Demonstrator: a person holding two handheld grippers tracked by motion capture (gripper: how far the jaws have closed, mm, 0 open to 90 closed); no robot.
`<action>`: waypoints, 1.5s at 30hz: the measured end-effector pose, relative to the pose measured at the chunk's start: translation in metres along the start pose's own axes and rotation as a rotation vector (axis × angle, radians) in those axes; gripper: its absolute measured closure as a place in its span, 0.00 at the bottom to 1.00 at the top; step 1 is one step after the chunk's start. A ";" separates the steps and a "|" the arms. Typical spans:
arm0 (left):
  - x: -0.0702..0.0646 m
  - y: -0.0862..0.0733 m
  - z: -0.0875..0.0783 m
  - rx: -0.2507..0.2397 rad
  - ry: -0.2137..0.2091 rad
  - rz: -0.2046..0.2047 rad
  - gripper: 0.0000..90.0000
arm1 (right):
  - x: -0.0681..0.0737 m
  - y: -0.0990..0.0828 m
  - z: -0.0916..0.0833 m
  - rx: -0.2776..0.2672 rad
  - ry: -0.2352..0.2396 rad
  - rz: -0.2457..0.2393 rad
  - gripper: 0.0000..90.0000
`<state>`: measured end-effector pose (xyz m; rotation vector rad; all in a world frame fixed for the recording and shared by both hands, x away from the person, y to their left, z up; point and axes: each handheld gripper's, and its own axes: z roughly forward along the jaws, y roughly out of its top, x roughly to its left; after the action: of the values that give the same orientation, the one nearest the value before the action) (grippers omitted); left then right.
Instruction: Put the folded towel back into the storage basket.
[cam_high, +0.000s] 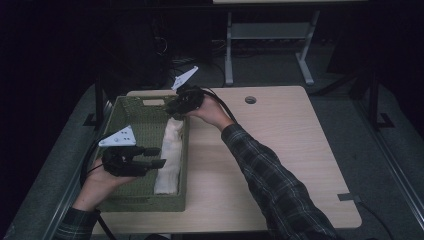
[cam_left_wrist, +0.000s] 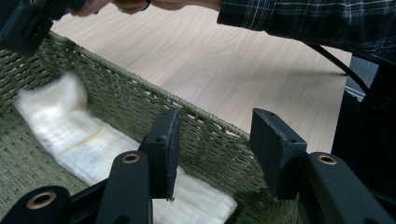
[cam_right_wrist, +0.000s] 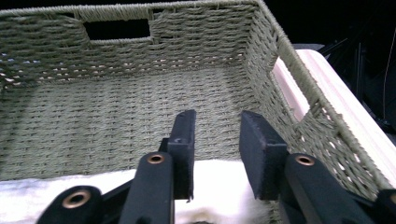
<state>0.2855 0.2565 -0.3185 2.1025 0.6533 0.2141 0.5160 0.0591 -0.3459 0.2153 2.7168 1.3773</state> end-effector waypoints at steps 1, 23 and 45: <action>0.000 0.000 0.000 -0.002 0.000 0.001 0.57 | 0.000 0.000 -0.002 -0.001 0.000 0.007 0.72; -0.039 0.051 0.078 -0.016 0.043 -0.033 0.47 | 0.017 -0.073 -0.105 -0.024 -0.026 0.051 0.59; -0.101 0.042 0.228 0.065 -0.024 0.059 0.34 | 0.054 -0.222 -0.184 -0.007 -0.121 0.178 0.46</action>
<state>0.3030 0.0204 -0.4087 2.1854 0.5924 0.2027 0.4172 -0.2079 -0.4169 0.5341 2.6472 1.3669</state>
